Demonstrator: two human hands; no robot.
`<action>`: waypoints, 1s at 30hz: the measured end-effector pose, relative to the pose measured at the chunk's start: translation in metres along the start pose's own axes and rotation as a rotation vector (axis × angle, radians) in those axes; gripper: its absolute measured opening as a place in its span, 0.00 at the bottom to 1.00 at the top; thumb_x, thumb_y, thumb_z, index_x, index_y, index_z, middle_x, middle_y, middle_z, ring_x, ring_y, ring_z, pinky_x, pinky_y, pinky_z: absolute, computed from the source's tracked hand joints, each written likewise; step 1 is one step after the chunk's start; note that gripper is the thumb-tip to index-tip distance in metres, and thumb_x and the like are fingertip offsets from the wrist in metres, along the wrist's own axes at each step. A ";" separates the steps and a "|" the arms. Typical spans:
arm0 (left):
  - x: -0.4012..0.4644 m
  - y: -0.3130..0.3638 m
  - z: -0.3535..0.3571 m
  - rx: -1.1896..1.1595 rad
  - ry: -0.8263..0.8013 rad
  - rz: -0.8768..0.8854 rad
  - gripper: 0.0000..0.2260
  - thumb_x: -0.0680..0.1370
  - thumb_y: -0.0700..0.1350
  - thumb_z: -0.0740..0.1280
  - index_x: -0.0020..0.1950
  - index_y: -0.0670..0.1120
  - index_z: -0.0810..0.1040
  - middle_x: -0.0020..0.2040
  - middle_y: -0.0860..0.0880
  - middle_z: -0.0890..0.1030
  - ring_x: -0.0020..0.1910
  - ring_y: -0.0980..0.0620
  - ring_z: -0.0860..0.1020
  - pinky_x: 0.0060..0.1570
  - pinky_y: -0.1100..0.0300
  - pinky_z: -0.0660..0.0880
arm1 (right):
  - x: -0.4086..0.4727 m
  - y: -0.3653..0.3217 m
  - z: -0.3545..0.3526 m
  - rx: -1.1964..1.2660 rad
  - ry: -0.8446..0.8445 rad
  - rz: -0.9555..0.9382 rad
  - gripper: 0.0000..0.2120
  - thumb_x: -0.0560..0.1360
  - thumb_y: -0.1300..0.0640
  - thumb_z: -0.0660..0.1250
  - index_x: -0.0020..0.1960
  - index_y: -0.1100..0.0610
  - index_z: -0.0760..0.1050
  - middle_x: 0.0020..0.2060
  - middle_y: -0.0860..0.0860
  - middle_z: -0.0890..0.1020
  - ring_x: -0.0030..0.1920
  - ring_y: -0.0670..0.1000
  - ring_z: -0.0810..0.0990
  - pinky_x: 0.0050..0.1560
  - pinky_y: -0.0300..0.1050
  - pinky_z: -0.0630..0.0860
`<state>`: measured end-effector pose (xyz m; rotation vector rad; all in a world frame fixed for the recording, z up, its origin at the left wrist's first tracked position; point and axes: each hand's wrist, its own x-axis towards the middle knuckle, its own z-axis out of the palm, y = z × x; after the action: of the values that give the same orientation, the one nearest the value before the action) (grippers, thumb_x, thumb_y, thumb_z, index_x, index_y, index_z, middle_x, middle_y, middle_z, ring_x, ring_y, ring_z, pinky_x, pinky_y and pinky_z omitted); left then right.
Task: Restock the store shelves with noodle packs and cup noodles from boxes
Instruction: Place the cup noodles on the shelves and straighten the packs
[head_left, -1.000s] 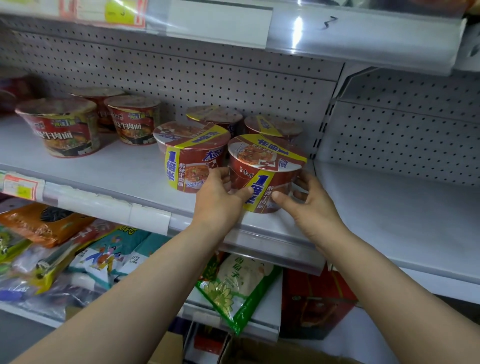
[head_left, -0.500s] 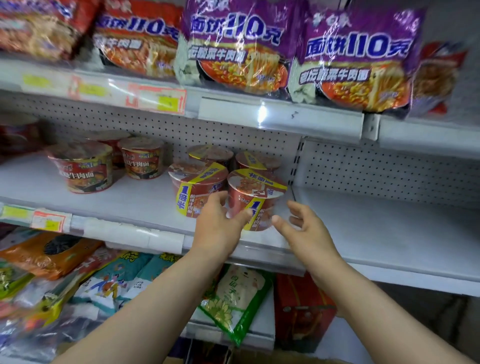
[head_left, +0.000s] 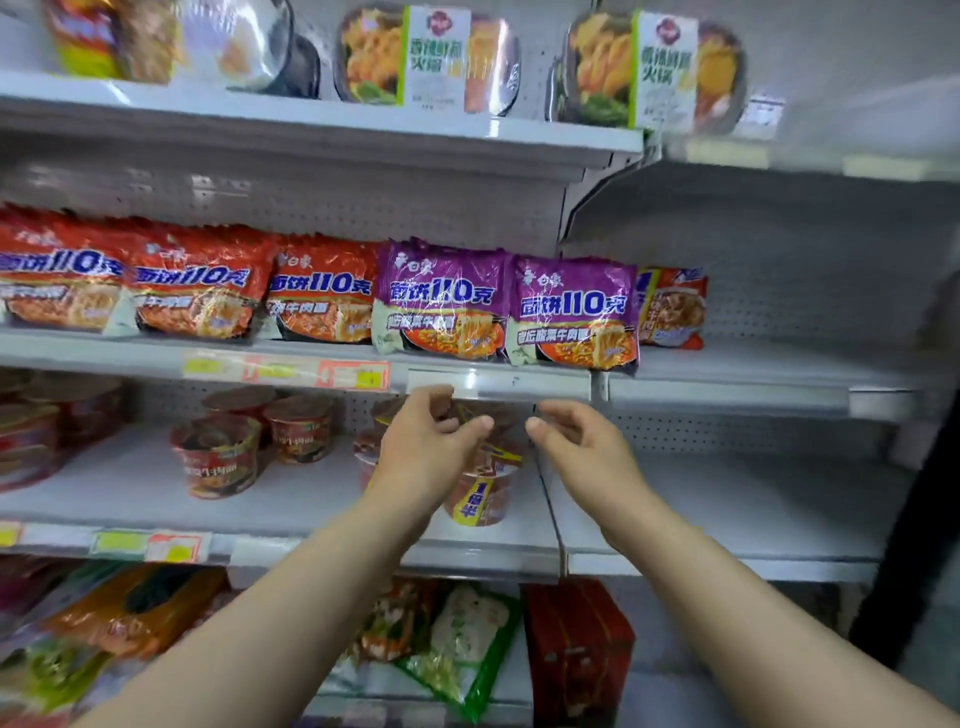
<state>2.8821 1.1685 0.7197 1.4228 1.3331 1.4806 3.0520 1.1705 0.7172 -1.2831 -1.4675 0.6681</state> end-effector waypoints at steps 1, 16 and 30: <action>-0.005 0.007 -0.002 -0.009 -0.011 0.006 0.23 0.75 0.46 0.75 0.68 0.48 0.73 0.59 0.48 0.80 0.56 0.52 0.80 0.59 0.52 0.78 | -0.006 -0.010 -0.003 0.010 0.002 -0.008 0.16 0.80 0.52 0.69 0.67 0.52 0.76 0.61 0.48 0.79 0.63 0.46 0.77 0.60 0.41 0.74; -0.013 0.116 -0.025 0.101 -0.017 0.192 0.23 0.78 0.51 0.72 0.72 0.50 0.71 0.66 0.51 0.75 0.59 0.52 0.76 0.63 0.48 0.74 | -0.025 -0.106 -0.109 -0.097 0.106 -0.125 0.16 0.78 0.53 0.71 0.64 0.49 0.74 0.59 0.43 0.79 0.61 0.44 0.77 0.66 0.46 0.74; 0.047 0.058 0.086 0.344 -0.053 0.244 0.28 0.81 0.53 0.67 0.78 0.48 0.63 0.75 0.48 0.68 0.62 0.54 0.73 0.63 0.55 0.72 | 0.070 -0.035 -0.121 -0.338 -0.033 -0.173 0.20 0.82 0.51 0.65 0.73 0.49 0.70 0.69 0.46 0.75 0.68 0.47 0.73 0.68 0.46 0.71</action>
<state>2.9679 1.2171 0.7772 1.8884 1.4736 1.3969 3.1580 1.2017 0.8093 -1.3821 -1.7492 0.3367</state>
